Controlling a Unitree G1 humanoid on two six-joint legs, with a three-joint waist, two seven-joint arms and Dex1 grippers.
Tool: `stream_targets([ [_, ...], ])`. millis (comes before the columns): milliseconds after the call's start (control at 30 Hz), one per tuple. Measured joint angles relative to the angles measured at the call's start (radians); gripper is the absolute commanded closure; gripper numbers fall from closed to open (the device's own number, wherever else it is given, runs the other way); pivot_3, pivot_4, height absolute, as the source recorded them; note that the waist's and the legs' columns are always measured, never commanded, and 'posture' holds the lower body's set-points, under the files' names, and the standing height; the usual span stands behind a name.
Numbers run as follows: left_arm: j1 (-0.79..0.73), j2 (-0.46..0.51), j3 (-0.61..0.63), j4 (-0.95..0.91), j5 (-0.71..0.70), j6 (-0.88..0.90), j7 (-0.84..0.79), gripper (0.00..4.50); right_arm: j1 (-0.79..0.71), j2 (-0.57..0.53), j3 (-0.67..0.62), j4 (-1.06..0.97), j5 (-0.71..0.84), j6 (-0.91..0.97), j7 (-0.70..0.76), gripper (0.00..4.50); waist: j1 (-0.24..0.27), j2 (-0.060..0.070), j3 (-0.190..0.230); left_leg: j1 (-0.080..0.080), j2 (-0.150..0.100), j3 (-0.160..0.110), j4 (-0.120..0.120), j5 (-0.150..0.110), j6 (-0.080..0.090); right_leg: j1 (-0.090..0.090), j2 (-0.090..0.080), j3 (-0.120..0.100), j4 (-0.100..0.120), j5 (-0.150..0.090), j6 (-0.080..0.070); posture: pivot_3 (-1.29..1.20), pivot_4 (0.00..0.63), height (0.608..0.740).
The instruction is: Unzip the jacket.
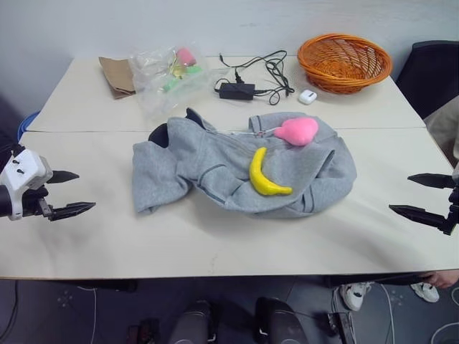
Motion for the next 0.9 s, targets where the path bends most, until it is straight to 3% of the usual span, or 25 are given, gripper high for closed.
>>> stream_targets([
  [467, 0.001, -0.002, 0.003, -0.044, -0.043, 0.108, -0.018, 0.02, -0.008, 0.003, 0.0, -0.021, -0.004, 0.005, -0.039, 0.0, 0.001, 0.0, 0.0, 0.0, 0.0, 0.0, 0.0, 0.0, 0.0, 0.0, 0.0, 0.002, 0.0, 0.0, 0.0, 0.0, 0.15, 0.74],
  [733, -0.091, -0.121, 0.019, -0.188, -0.179, 0.263, 0.023, 0.02, -0.069, 0.044, -0.001, -0.17, 0.062, 0.108, -0.118, 0.0, 0.006, 0.0, 0.0, -0.002, 0.0, -0.001, 0.002, 0.0, 0.0, 0.0, -0.001, 0.003, 0.001, 0.0, 0.0, 0.0, 0.15, 0.74],
  [900, -0.217, -0.169, -0.025, -0.405, -0.328, 0.469, 0.039, 0.02, -0.26, 0.043, 0.032, -0.284, 0.187, 0.262, -0.17, 0.0, 0.003, -0.001, 0.0, -0.001, 0.0, -0.002, 0.004, 0.0, 0.0, 0.001, 0.0, 0.004, 0.002, 0.0, 0.0, 0.0, 0.15, 0.74],
])
